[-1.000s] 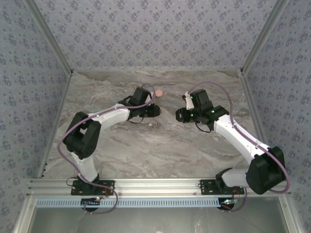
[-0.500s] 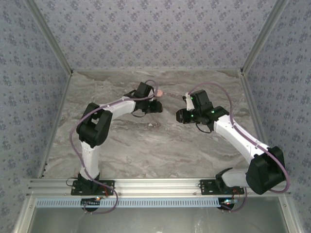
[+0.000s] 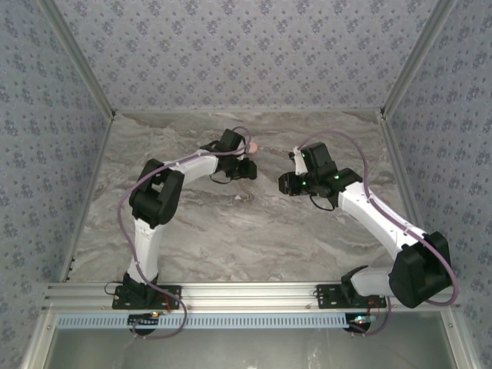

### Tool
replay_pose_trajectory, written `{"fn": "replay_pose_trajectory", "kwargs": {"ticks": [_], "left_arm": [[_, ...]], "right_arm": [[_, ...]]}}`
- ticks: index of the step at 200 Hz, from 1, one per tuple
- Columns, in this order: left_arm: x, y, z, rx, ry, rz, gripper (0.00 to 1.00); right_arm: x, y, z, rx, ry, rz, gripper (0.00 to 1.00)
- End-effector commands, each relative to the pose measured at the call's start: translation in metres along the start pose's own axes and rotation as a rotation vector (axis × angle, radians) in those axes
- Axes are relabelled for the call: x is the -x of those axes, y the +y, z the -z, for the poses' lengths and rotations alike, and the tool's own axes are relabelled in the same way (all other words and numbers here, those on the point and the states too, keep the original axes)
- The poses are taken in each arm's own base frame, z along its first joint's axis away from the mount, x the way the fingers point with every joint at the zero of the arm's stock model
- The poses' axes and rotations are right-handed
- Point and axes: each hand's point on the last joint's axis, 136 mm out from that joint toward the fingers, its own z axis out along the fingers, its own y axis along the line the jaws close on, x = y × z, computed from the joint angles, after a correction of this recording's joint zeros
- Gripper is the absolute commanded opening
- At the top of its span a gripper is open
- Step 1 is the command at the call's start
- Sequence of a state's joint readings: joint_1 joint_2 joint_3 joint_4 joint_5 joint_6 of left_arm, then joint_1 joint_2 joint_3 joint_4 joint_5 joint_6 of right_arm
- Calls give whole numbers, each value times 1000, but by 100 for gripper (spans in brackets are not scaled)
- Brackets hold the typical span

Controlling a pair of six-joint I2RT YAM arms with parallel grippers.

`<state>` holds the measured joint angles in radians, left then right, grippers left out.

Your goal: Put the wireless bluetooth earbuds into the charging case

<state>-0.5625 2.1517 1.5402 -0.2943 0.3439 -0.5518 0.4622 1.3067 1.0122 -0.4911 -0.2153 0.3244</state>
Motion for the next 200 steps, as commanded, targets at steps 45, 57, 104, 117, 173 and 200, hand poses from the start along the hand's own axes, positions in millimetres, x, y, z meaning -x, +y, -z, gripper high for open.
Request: {"fn": "replay_pose_trajectory", "kwargs": {"ticks": [45, 57, 104, 117, 173, 200], "left_arm": [[3, 13, 9, 75, -3, -38, 58], [5, 13, 17, 93, -17, -62, 60], [14, 16, 58, 166, -77, -148, 62], [14, 18, 70, 194, -97, -173, 62], [9, 30, 125, 318, -196, -250, 62], [6, 40, 148, 389, -248, -268, 62]], "right_arm": [[-1, -9, 4, -41, -3, -6, 35], [-1, -13, 5, -61, -7, -7, 37], [0, -35, 9, -176, -27, -13, 46], [1, -44, 11, -223, -41, -18, 50], [8, -84, 23, -430, -111, -41, 55], [12, -106, 34, -542, -156, -50, 57]]}}
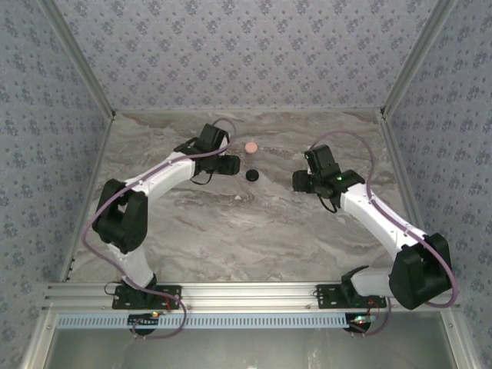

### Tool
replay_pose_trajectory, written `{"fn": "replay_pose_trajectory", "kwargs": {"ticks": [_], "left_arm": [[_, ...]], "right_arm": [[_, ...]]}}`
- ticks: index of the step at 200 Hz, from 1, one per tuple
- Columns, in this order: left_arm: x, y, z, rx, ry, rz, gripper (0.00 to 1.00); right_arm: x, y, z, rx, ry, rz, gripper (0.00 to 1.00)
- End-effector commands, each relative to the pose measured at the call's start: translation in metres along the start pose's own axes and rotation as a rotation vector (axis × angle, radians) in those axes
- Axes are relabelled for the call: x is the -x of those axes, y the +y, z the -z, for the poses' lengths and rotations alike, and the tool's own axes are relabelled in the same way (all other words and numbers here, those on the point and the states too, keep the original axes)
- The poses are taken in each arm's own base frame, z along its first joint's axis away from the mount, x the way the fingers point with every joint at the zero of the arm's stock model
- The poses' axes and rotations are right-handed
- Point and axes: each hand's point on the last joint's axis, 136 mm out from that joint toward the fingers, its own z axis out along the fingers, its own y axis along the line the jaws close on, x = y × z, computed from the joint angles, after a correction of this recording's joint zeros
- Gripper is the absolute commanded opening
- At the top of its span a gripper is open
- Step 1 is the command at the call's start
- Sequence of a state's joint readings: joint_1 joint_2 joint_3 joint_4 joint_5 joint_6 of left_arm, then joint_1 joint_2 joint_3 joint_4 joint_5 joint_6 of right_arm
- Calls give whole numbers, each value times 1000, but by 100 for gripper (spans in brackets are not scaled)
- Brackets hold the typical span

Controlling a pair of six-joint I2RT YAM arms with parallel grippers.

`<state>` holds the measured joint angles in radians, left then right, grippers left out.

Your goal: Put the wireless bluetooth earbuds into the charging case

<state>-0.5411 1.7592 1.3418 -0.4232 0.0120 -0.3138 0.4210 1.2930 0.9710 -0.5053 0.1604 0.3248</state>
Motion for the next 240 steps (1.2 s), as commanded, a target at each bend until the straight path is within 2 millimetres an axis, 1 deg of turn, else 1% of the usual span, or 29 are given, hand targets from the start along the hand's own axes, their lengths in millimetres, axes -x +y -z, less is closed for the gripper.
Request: {"fn": "replay_pose_trajectory", "kwargs": {"ticks": [1, 34, 67, 100, 131, 163, 182, 197, 216, 240], "left_arm": [[-2, 22, 21, 107, -38, -44, 62], [-6, 45, 43, 205, -117, -66, 64], [-12, 77, 62, 323, -173, -48, 72], [-22, 110, 78, 401, -209, 6, 78], [-31, 138, 92, 472, -256, 40, 86], [-42, 162, 96, 518, -288, 29, 88], [-49, 177, 96, 538, -314, 44, 87], [-51, 186, 95, 540, -341, 41, 88], [-55, 190, 89, 507, -386, 12, 89], [-59, 192, 83, 458, -418, -23, 90]], "right_arm": [[8, -33, 9, -153, -67, -24, 57], [9, -65, 11, -276, -112, -52, 60], [3, -91, 6, -343, -111, -86, 64], [-1, -112, 1, -381, -118, -117, 67], [-4, -124, -8, -360, -136, -149, 69], [-1, -133, -18, -307, -176, -189, 71], [1, -134, -23, -303, -240, -120, 72], [1, -135, -26, -295, -273, -91, 73], [0, -138, -31, -272, -275, -96, 74], [-3, -138, -39, -230, -294, -86, 75]]}}
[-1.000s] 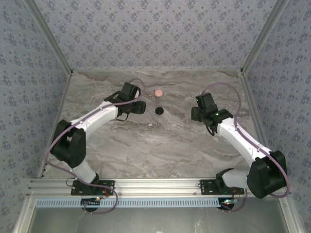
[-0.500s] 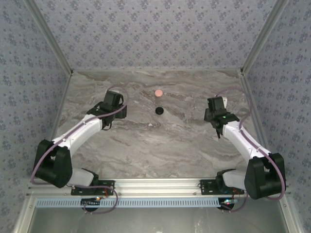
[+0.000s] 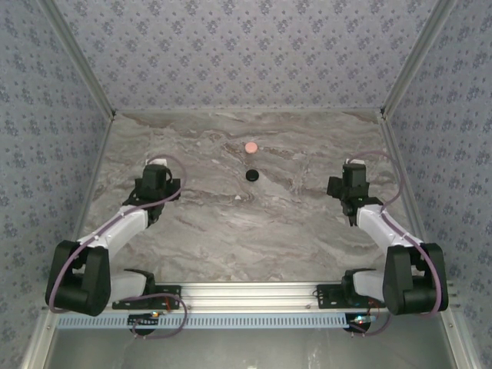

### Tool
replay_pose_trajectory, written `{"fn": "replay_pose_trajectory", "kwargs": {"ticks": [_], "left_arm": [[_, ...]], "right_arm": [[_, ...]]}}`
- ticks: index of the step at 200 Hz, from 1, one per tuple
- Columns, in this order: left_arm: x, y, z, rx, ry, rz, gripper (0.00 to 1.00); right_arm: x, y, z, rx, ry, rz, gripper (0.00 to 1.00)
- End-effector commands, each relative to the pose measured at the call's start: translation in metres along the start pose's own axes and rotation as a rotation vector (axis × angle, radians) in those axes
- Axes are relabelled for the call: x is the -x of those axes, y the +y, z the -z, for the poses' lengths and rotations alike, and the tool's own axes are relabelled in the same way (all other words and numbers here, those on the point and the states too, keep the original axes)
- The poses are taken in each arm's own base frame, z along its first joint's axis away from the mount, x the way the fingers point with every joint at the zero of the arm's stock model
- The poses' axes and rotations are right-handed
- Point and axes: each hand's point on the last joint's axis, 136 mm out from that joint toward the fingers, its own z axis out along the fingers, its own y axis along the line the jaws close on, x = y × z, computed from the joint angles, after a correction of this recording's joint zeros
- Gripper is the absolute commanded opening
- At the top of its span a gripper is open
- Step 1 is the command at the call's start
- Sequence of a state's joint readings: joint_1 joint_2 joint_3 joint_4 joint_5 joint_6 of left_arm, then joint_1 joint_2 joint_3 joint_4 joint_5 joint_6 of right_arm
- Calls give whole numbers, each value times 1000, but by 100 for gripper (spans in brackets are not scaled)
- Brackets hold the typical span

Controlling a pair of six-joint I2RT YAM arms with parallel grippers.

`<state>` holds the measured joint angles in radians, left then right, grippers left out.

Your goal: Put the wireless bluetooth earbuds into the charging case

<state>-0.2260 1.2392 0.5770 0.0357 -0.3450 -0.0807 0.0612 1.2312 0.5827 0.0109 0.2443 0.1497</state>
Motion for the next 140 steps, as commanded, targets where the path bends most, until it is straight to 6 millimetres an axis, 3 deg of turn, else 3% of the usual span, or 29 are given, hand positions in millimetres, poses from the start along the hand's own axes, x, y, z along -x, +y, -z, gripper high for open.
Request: {"fn": "replay_pose_trajectory", "kwargs": {"ticks": [1, 68, 140], "left_arm": [[27, -5, 2, -72, -146, -15, 90], [19, -1, -8, -166, -256, 43, 92], [28, -7, -17, -243, -320, 5, 92]], "right_arm": [[15, 6, -4, 67, -90, 21, 75], [18, 23, -13, 201, -225, 65, 76], [23, 10, -23, 228, -302, 42, 77]]}}
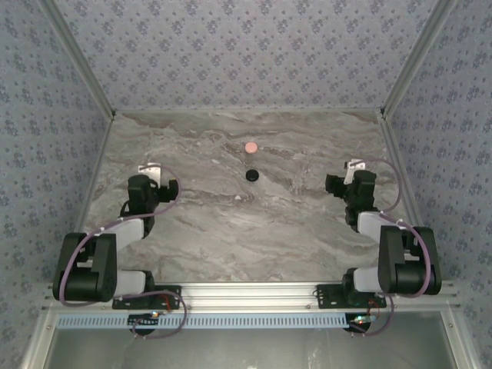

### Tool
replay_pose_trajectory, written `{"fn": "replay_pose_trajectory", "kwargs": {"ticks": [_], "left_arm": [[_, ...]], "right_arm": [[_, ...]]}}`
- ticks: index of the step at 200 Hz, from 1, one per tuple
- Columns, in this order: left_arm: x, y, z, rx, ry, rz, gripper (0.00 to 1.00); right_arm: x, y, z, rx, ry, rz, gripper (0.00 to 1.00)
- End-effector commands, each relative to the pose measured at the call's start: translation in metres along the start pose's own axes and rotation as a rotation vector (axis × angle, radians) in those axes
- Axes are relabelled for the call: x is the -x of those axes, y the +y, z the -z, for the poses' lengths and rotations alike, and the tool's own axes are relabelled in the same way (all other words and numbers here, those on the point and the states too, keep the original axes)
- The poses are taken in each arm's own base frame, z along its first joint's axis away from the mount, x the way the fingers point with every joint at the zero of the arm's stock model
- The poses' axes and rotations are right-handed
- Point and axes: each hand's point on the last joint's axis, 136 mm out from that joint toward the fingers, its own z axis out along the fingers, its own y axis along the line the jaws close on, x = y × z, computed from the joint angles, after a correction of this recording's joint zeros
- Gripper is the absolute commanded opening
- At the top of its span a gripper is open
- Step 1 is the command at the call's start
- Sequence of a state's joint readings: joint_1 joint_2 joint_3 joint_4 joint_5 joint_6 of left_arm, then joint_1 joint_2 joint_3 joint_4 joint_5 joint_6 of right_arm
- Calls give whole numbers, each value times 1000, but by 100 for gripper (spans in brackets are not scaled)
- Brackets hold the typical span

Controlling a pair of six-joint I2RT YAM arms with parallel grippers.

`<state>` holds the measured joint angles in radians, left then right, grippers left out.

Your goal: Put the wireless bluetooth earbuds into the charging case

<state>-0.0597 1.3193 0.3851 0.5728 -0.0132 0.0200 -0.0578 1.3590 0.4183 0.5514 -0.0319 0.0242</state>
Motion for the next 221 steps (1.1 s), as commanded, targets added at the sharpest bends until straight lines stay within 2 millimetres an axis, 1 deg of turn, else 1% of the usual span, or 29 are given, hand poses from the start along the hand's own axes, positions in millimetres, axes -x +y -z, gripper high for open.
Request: {"fn": "replay_pose_trajectory", "kwargs": {"ticks": [1, 20, 48, 61, 73, 87, 91, 92, 94, 99, 104, 110, 114, 117, 119, 123, 221], "left_arm": [[18, -5, -2, -52, -80, -35, 92], [18, -2, -2, -61, -124, -38, 92], [11, 9, -7, -67, -140, 20, 92], [6, 11, -10, -65, -147, 30, 93], [0, 12, -15, -59, -140, 32, 92], [-1, 16, -18, -40, -111, 46, 93], [-1, 18, -20, -28, -105, 49, 93], [-1, 18, -21, -26, -105, 49, 93], [-1, 20, -22, -16, -101, 53, 94], [-1, 24, -26, 11, -78, 63, 95], [-2, 31, -30, 51, -42, 76, 99], [-1, 35, -30, 72, -44, 89, 99], [0, 35, -30, 77, -53, 90, 99], [0, 36, -30, 79, -56, 91, 99], [-1, 36, -30, 79, -52, 91, 99], [-2, 35, -30, 79, -44, 88, 99], [-1, 35, -30, 86, -49, 81, 99]], "right_arm": [[9, -2, 0, 30, -78, 13, 77], [6, -3, -3, 32, -86, 9, 77], [0, -2, -6, 37, -92, 10, 77], [-3, -1, -7, 39, -92, 18, 77], [-6, 0, -8, 40, -94, 25, 78], [-9, 3, -13, 34, -93, 41, 78], [-6, 4, -15, 34, -95, 48, 78], [-11, 4, -15, 34, -76, 49, 78], [-13, 4, -16, 33, -63, 52, 78], [-10, 6, -18, 29, -51, 65, 79], [-8, 6, -19, 25, -56, 67, 80], [-9, 4, -19, 16, -54, 58, 81], [-8, 3, -19, 13, -54, 56, 85], [-9, 3, -19, 11, -53, 56, 89], [-9, 3, -19, 10, -51, 57, 97], [-9, 3, -19, 10, -53, 57, 100], [-9, 3, -20, 13, -50, 53, 100]]}}
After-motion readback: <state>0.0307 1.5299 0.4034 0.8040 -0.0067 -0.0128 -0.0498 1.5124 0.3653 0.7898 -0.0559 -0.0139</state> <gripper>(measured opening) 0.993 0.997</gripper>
